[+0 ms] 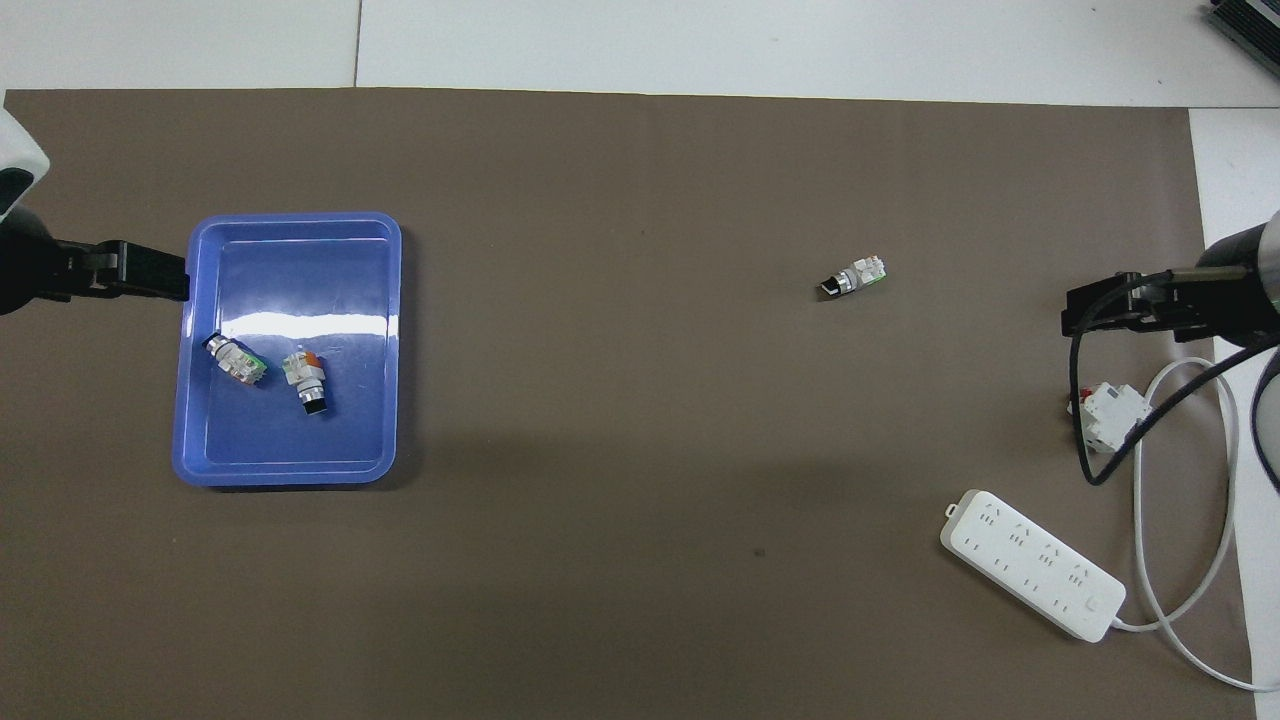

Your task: Turn and place switch with both arms

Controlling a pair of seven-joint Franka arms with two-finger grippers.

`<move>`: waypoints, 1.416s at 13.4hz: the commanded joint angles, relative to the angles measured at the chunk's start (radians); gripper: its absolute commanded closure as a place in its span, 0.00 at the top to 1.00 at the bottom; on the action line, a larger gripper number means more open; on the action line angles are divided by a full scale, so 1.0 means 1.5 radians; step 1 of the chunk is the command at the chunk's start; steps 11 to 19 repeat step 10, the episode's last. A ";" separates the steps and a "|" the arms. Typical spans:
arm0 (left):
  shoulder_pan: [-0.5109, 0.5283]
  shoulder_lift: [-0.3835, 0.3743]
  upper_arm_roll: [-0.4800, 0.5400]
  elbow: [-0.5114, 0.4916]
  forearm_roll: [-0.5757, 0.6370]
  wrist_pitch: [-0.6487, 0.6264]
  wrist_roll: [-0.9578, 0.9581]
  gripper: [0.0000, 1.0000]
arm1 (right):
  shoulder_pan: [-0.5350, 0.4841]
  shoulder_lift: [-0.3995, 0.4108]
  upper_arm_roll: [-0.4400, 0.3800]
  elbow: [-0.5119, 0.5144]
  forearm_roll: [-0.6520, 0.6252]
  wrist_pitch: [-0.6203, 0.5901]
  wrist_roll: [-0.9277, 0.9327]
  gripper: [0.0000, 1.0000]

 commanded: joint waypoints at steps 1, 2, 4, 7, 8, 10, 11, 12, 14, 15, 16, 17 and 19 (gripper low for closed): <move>-0.006 -0.002 0.003 -0.006 -0.006 0.013 0.000 1.00 | -0.007 -0.006 -0.003 -0.013 0.006 0.010 -0.015 1.00; -0.006 -0.002 0.003 -0.006 -0.006 0.014 0.000 1.00 | -0.007 -0.006 -0.003 -0.014 0.006 0.012 -0.014 1.00; -0.006 -0.002 0.003 -0.006 -0.006 0.014 0.000 1.00 | -0.007 -0.007 -0.003 -0.015 0.006 0.013 -0.009 1.00; -0.006 -0.002 0.003 -0.007 -0.006 0.015 0.000 1.00 | -0.005 -0.008 -0.003 -0.016 0.005 0.014 -0.009 1.00; -0.006 -0.002 0.003 -0.007 -0.006 0.013 0.000 1.00 | -0.004 -0.008 -0.003 -0.016 0.006 0.014 -0.009 1.00; -0.007 -0.003 0.003 -0.007 -0.006 0.012 0.000 1.00 | -0.004 -0.008 -0.003 -0.017 0.005 0.014 -0.009 1.00; -0.007 -0.003 0.003 -0.007 -0.006 0.012 0.000 1.00 | -0.004 -0.008 -0.003 -0.017 0.005 0.014 -0.009 1.00; -0.007 -0.003 0.003 -0.007 -0.006 0.012 0.000 1.00 | -0.004 -0.008 -0.003 -0.017 0.005 0.014 -0.009 1.00; -0.007 -0.003 0.003 -0.007 -0.006 0.012 0.000 1.00 | -0.004 -0.008 -0.003 -0.017 0.005 0.014 -0.009 1.00; -0.007 -0.003 0.003 -0.007 -0.006 0.012 0.000 1.00 | -0.004 -0.008 -0.003 -0.017 0.005 0.014 -0.009 1.00; -0.007 -0.003 0.003 -0.007 -0.006 0.012 0.000 1.00 | -0.004 -0.008 -0.003 -0.017 0.005 0.014 -0.009 1.00; -0.007 -0.003 0.003 -0.007 -0.006 0.012 0.000 1.00 | -0.004 -0.008 -0.003 -0.017 0.005 0.014 -0.009 1.00; -0.007 -0.003 0.003 -0.007 -0.006 0.012 0.000 1.00 | -0.004 -0.008 -0.003 -0.017 0.005 0.014 -0.009 1.00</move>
